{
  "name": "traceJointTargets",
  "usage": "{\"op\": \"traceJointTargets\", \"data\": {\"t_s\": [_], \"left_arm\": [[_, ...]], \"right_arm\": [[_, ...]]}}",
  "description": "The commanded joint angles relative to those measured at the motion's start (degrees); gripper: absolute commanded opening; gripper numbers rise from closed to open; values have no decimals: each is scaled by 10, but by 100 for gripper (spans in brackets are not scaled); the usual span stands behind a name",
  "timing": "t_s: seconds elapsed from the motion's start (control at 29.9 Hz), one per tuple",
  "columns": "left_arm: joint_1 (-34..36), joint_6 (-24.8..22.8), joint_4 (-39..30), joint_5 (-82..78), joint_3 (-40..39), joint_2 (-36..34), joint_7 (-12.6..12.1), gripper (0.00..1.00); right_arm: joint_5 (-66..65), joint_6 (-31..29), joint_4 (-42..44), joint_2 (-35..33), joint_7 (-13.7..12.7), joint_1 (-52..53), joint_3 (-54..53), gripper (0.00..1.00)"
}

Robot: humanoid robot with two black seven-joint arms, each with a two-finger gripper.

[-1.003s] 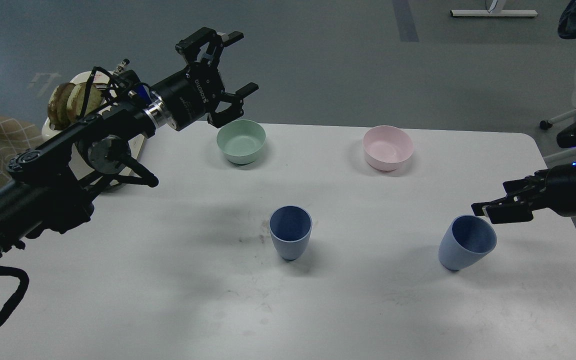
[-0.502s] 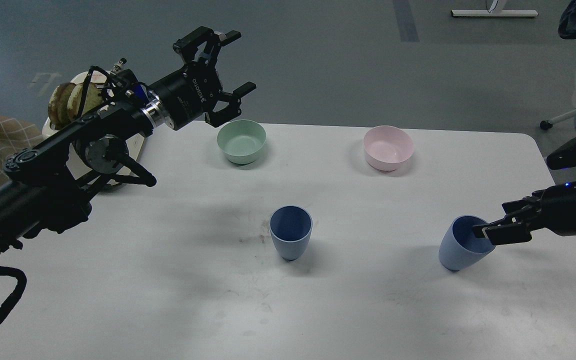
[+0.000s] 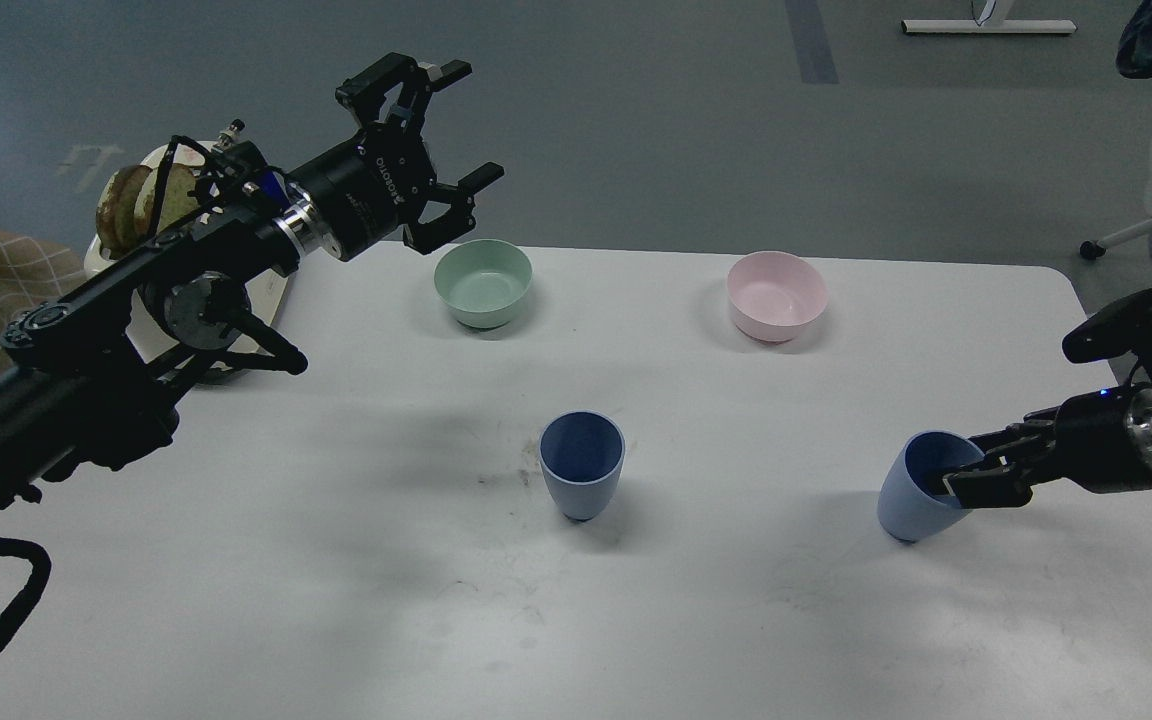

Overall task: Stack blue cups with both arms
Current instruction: 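Grasp the blue cup rim with the right gripper and lift, then move the held cup over the centered cup and lower it inside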

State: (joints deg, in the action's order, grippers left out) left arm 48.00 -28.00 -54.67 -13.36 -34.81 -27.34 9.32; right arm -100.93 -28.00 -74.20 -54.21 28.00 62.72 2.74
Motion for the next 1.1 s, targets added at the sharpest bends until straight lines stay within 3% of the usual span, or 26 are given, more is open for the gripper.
{"op": "traceJointTargets", "data": {"t_s": [0.0,0.03,0.17,0.5,0.7,1.07], "left_arm": [[-3,0,0,0,-1,-1,0,98],[-3,0,0,0,-1,-1,0,98],[-5,0,0,0,-1,-1,0,98],[-7,0,0,0,-9,-2,0,98],[-7,0,0,0,-9,-9,0,98],[-8,0,0,0,-17,-19,0,98]], "right_arm": [[-3,0,7,8,0,-1,2,27],[-2,0,8,9,0,-1,2,24],[-8,0,9,8,0,-1,2,0],[-10,0,3,6,0,26,-1,0],[-6,0,-2,20,0,136,-1,0],[3,0,51,210,0,281,49,0]]}}
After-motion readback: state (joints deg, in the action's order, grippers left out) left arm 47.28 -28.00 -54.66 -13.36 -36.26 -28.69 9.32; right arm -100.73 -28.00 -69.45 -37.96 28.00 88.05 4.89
